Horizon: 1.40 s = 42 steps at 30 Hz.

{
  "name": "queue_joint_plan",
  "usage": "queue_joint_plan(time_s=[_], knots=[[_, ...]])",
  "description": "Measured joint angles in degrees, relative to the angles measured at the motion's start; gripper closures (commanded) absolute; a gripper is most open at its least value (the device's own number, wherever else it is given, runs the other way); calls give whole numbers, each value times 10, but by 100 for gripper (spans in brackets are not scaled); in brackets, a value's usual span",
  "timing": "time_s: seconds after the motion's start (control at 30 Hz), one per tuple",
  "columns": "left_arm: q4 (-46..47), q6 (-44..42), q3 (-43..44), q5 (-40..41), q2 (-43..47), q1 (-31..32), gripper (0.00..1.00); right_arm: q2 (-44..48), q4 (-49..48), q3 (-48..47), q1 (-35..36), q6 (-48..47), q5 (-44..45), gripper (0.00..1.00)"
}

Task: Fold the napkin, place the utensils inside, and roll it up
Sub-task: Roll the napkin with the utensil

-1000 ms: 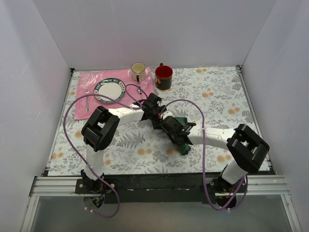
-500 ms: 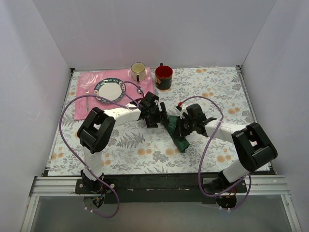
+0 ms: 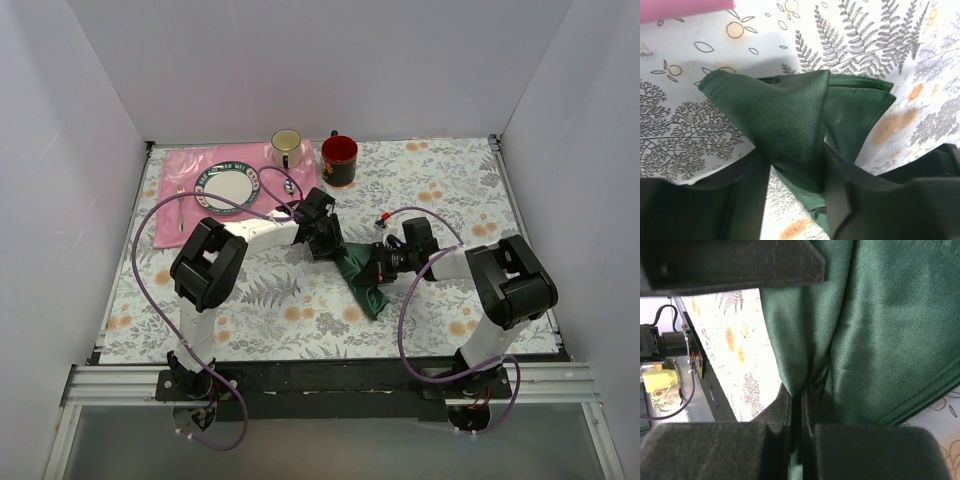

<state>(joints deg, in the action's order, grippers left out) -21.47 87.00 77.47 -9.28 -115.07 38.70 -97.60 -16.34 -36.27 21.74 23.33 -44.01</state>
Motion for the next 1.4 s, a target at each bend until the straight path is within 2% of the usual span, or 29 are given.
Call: queue_joint_plan(time_s=[0.07, 0.17, 0.3, 0.37, 0.4, 0.5, 0.67, 0.7, 0.87, 1.07, 1.27, 1.3, 1.37, 1.4], knots=[[-4, -3, -1, 8, -1, 0, 67, -1, 4, -2, -2, -6, -3, 92], [-5, -3, -1, 13, -1, 1, 67, 2, 29, -11, -2, -26, 0, 81], [-5, -7, -1, 14, -1, 1, 68, 27, 97, -30, 5, -70, 33, 59], [-5, -10, -1, 14, -2, 1, 69, 52, 149, -41, 12, -95, 72, 50], [-5, -11, -1, 14, -2, 1, 69, 63, 170, -45, 15, -105, 89, 42], [-4, -11, -1, 9, -3, 1, 69, 104, 253, -73, 47, -134, 173, 31], [-4, -13, -1, 5, -3, 1, 69, 132, 328, -134, 135, -161, 295, 22], [-4, -13, -1, 4, -4, 1, 69, 133, 337, -147, 158, -163, 326, 18], [-8, -14, 7, -3, -9, 0, 69, 107, 367, -186, 236, -168, 459, 17], [-8, -14, 13, -13, -14, 0, 69, 34, 370, -198, 301, -171, 590, 24], [-9, -13, 13, -24, -16, -4, 69, 16, 363, -198, 314, -160, 646, 42], [-9, -13, 13, -24, -16, -4, 69, 16, 360, -196, 314, -158, 651, 51], [-9, -15, 13, -24, -16, -4, 69, 16, 348, -189, 314, -152, 659, 58], [-9, -16, 14, -24, -16, -4, 68, 16, 339, -184, 313, -147, 660, 65]])
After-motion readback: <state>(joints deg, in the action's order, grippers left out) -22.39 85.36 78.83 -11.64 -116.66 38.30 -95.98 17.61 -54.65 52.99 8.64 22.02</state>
